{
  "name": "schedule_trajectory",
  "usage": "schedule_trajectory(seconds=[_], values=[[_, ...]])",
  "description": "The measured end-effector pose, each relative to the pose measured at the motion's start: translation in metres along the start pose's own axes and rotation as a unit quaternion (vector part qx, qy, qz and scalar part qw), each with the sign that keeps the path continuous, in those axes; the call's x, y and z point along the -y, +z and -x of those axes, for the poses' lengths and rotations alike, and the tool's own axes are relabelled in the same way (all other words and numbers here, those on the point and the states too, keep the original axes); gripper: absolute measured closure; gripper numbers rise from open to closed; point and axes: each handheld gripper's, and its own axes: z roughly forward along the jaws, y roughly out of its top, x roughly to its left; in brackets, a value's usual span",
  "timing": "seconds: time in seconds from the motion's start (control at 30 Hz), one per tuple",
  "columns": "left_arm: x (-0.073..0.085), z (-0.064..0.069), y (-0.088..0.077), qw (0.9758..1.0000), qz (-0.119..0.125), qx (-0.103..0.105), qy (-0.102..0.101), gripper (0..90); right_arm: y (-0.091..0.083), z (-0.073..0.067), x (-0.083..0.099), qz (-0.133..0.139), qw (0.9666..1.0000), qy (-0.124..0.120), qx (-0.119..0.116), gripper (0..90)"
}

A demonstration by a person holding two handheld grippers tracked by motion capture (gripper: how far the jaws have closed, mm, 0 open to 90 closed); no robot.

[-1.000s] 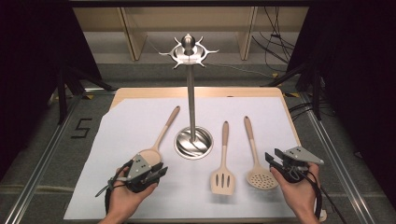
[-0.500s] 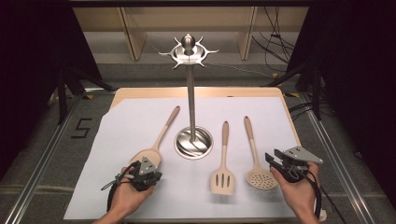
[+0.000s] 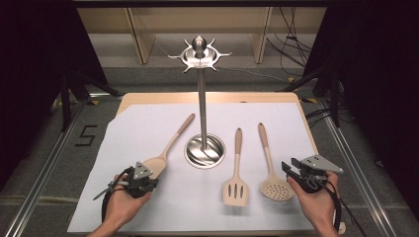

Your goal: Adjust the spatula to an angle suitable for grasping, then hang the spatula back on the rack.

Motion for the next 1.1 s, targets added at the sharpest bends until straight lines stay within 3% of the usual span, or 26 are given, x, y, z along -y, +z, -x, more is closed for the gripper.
schedule_trajectory(seconds=[0.07,0.17,0.23,0.37,0.5,0.63,0.77,0.8,0.87,0.9,0.93,1.07,1.1], values=[[-0.002,0.0,-0.005,0.9998,0.002,0.016,-0.008,82.1,0.0,0.001,0.0,-0.001,1.0,-0.002,0.0,59.9],[-0.008,-0.003,-0.013,0.9994,0.015,0.032,-0.003,76.6,0.0,0.005,0.001,0.002,0.9999,-0.011,-0.003,59.8],[-0.015,-0.003,-0.013,0.9981,0.042,0.035,-0.027,70.2,0.001,0.007,0.001,-0.001,0.9999,-0.012,-0.004,59.7],[-0.032,-0.008,-0.015,0.9957,0.065,0.039,-0.055,55.6,0.0,0.006,0.001,0.002,0.9999,-0.011,-0.007,59.5],[-0.039,-0.01,-0.019,0.9947,0.073,0.042,-0.059,53.3,0.0,0.006,0.001,0.005,0.9998,-0.017,-0.002,59.4],[-0.046,-0.009,-0.031,0.9942,0.086,0.041,-0.05,52.8,0.001,0.005,-0.001,0.003,0.9999,-0.011,-0.003,59.5],[-0.053,-0.016,-0.027,0.9963,0.067,0.019,-0.051,52.2,0.003,0.004,-0.003,0.001,0.9999,-0.015,-0.006,59.4],[-0.056,-0.021,-0.02,0.997,0.06,0.009,-0.048,51.6,0.004,0.0,-0.004,-0.005,1.0,0.0,-0.005,59.4],[-0.058,-0.025,-0.017,0.998,0.049,0.004,-0.04,50.3,0.007,0.002,-0.005,-0.001,0.9998,-0.016,-0.008,59.4],[-0.061,-0.027,-0.012,0.9972,0.052,0.002,-0.053,50.3,0.007,0.002,-0.005,-0.001,0.9998,-0.016,-0.008,59.4],[-0.066,-0.033,-0.008,0.9984,0.037,0.002,-0.044,47.9,0.01,0.002,-0.006,0.003,0.9997,-0.02,-0.012,59.4],[-0.082,-0.041,0.005,0.9979,0.035,-0.006,-0.054,46.8,0.01,-0.001,-0.007,-0.001,0.9998,-0.019,-0.011,59.4],[-0.086,-0.044,0.007,0.9986,0.024,0.001,-0.047,45.8,0.009,-0.003,-0.007,-0.006,0.9999,-0.006,-0.013,59.3]])
